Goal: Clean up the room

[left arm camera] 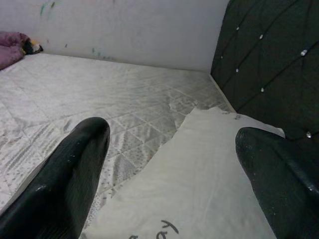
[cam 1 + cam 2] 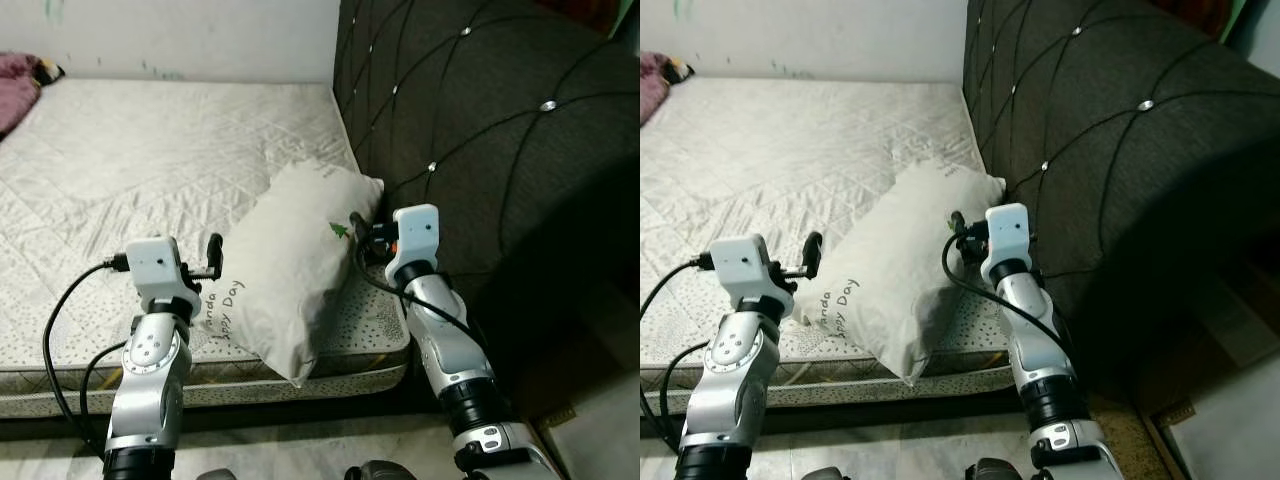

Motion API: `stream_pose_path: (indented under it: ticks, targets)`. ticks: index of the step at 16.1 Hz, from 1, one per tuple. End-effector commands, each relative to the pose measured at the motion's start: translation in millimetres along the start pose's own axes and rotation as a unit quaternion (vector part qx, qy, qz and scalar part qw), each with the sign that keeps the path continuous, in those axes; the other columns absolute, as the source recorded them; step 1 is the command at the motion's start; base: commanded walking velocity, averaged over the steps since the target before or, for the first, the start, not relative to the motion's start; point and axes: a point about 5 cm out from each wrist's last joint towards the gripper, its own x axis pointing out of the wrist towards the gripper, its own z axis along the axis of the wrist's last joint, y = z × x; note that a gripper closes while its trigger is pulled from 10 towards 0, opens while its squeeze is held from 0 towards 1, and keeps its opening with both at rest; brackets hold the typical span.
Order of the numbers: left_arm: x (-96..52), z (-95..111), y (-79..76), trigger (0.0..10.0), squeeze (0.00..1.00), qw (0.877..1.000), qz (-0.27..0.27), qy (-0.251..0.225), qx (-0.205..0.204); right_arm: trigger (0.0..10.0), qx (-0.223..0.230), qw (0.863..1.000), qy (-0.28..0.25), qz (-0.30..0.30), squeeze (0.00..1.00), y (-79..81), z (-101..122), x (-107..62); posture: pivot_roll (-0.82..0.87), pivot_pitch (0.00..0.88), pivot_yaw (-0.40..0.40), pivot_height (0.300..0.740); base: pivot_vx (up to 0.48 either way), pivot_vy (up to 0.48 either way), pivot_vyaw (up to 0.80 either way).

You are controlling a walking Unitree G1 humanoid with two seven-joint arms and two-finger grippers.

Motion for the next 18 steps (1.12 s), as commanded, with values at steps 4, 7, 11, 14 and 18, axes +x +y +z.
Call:
stream_pose_path:
  ticks: [4, 7, 11, 14, 18]
  targets:
    - [1.0, 1.9, -1.4, 10.0, 0.0, 1.0, -0.007, -0.003, -0.001, 10.0, -0.005, 1.0, -0.013, 0.008, 0.0, 1.8, 6.4, 2.1, -0.05, 0.0, -0.03, 0.74, 0.144, 0.0, 0.16]
    - [1.8, 0.2, -1.2, 10.0, 0.0, 1.0, -0.002, 0.003, -0.005, 10.0, -0.008, 1.0, -0.013, 0.011, 0.0, 2.9, 6.1, 2.3, -0.05, 0.0, -0.031, 0.74, 0.0, 0.0, 0.8]
    - [1.9, 0.5, -1.6, 10.0, 0.0, 1.0, -0.004, 0.002, -0.011, 10.0, -0.008, 1.0, -0.011, 0.01, 0.0, 2.5, 5.6, 2.5, -0.05, 0.0, -0.031, 0.74, 0.0, 0.36, 0.2]
    - [1.8, 1.2, -3.1, 10.0, 0.0, 1.0, -0.009, 0.0, -0.009, 10.0, -0.005, 1.0, -0.009, 0.007, 0.0, 1.4, 5.0, 2.4, -0.05, 0.0, -0.032, 0.74, 0.0, 0.0, 0.0]
    - [1.6, 0.8, -4.0, 10.0, 0.0, 1.0, -0.008, 0.001, -0.011, 10.0, -0.002, 1.0, -0.009, 0.006, 0.0, 0.2, 4.7, 2.3, -0.04, 0.0, -0.038, 0.74, 0.0, 0.0, 0.0]
